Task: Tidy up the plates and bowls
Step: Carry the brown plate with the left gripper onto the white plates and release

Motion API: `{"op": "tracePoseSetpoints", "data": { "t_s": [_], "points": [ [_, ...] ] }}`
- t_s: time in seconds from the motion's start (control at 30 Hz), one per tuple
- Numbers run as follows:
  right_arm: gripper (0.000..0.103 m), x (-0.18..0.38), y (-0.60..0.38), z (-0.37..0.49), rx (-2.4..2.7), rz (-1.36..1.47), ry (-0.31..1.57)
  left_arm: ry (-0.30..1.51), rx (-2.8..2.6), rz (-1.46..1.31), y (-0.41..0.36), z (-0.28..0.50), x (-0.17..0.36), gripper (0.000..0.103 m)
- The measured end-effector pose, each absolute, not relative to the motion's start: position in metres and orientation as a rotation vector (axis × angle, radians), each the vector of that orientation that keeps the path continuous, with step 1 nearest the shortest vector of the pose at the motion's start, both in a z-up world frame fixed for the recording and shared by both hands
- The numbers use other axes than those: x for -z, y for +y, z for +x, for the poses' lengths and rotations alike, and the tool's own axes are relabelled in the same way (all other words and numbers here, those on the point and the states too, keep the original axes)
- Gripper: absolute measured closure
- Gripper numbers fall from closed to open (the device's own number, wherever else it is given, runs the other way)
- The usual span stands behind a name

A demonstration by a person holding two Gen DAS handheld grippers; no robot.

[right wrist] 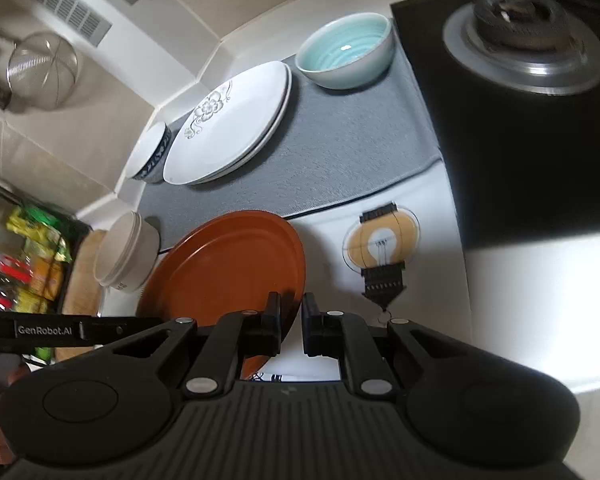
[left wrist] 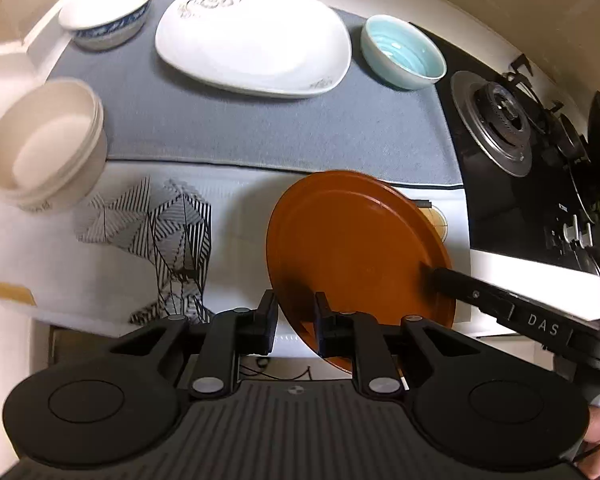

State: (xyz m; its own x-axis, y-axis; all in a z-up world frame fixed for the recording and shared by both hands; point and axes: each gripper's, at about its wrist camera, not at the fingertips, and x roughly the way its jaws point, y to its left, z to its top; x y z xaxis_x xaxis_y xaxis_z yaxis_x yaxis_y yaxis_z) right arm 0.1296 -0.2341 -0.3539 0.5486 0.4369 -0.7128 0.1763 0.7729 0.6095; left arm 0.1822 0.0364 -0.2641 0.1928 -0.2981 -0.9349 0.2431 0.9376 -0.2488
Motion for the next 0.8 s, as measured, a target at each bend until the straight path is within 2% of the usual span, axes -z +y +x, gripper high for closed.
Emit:
{"op": "tracePoseSetpoints", "data": {
  "t_s": [0.3,0.53,0.8],
  "points": [
    [0.091,0.347,-0.232,0.149,-0.145,0.710,0.973,1.328,0.392,-0.050,0.036,0.209,0.262,0.084],
    [0.091,0.323,-0.214,0.219,-0.092,0.641,0.932,1.267,0.442,-0.041,0.046,0.290,0.250,0.084],
    [0.091,0.329,-0.191,0.324,-0.033,0.588,0.903,1.261,0.465,-0.049,0.062,0.394,0.262,0.084]
  ]
}}
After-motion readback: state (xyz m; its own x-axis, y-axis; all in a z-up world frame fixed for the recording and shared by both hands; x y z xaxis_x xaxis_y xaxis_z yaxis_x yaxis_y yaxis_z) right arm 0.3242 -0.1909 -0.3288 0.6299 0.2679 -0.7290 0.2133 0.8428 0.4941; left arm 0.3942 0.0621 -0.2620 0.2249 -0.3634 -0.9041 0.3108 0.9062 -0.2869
